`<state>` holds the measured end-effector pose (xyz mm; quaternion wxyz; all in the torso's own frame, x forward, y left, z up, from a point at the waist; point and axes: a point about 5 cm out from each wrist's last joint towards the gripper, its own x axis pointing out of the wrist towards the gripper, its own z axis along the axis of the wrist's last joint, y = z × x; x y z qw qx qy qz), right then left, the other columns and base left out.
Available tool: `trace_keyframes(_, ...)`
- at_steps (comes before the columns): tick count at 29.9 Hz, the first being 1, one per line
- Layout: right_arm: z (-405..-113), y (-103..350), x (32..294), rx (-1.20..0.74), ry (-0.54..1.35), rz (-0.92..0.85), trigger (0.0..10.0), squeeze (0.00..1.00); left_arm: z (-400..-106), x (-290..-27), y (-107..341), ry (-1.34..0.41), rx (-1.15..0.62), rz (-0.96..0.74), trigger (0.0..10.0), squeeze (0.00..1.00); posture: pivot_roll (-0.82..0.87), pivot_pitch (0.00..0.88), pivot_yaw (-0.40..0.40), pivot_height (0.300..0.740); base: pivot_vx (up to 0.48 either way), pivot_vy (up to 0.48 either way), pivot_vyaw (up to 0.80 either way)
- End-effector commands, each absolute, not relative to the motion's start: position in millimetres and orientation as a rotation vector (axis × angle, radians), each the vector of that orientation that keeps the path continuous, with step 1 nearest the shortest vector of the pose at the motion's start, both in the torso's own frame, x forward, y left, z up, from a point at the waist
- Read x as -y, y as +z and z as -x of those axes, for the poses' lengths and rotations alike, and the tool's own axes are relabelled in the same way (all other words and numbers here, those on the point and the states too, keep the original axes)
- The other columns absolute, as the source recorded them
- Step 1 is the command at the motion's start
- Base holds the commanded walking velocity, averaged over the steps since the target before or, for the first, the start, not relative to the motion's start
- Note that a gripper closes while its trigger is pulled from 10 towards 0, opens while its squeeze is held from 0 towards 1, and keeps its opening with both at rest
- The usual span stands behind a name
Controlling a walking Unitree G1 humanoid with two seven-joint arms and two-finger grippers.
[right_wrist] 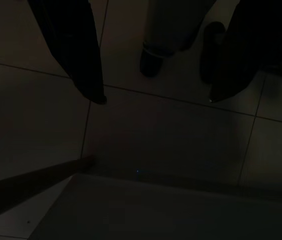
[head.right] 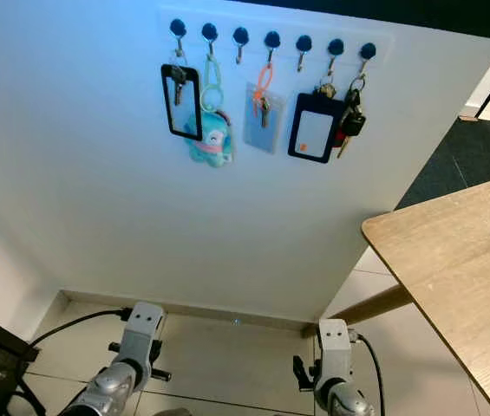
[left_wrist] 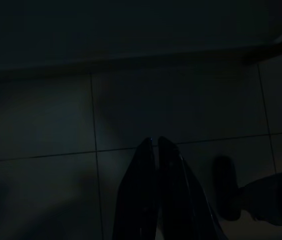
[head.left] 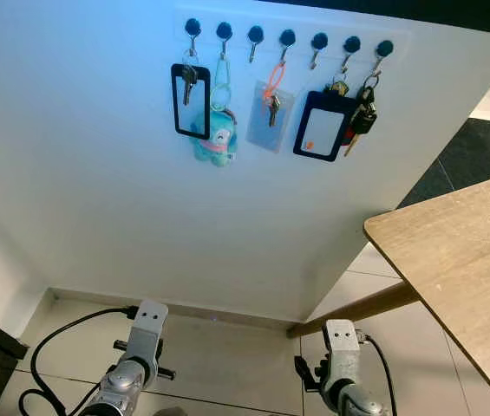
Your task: Hang keys on a hook
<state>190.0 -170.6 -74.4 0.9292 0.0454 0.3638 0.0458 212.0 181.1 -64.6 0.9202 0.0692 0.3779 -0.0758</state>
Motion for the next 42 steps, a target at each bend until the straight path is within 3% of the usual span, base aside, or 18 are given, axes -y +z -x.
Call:
trace_keyframes(1, -186.3, -76.9, 171.2, -0.765, 0.083, -0.098, 10.0, 0.00, -207.9, -183.9, -67.5, -0.143, -0.806, -0.134, 10.0, 0.00, 0.10, 0.027, -0.066, 0.740, 0.000, 0.000, 0.00)
trace_keyframes(9, -186.6, -76.7, 170.2, -0.763, 0.086, -0.098, 10.0, 0.00, -208.4, -182.6, -66.8, -0.164, -0.797, -0.135, 10.0, 0.00, 0.11, 0.027, -0.066, 0.740, 0.000, 0.300, 0.00)
trace_keyframes(36, -183.3, -78.8, 167.3, -0.775, 0.085, -0.125, 10.0, 0.00, -212.2, -182.8, -62.8, -0.162, -0.738, -0.200, 10.0, 0.00, 0.10, 0.034, -0.061, 0.740, 0.000, 0.000, 0.00)
trace_keyframes(42, -181.2, -79.8, 168.7, -0.783, 0.070, -0.144, 10.0, 0.00, -211.3, -181.2, -63.1, -0.165, -0.733, -0.171, 10.0, 0.00, 0.10, 0.035, -0.059, 0.740, 0.000, 0.000, -0.74)
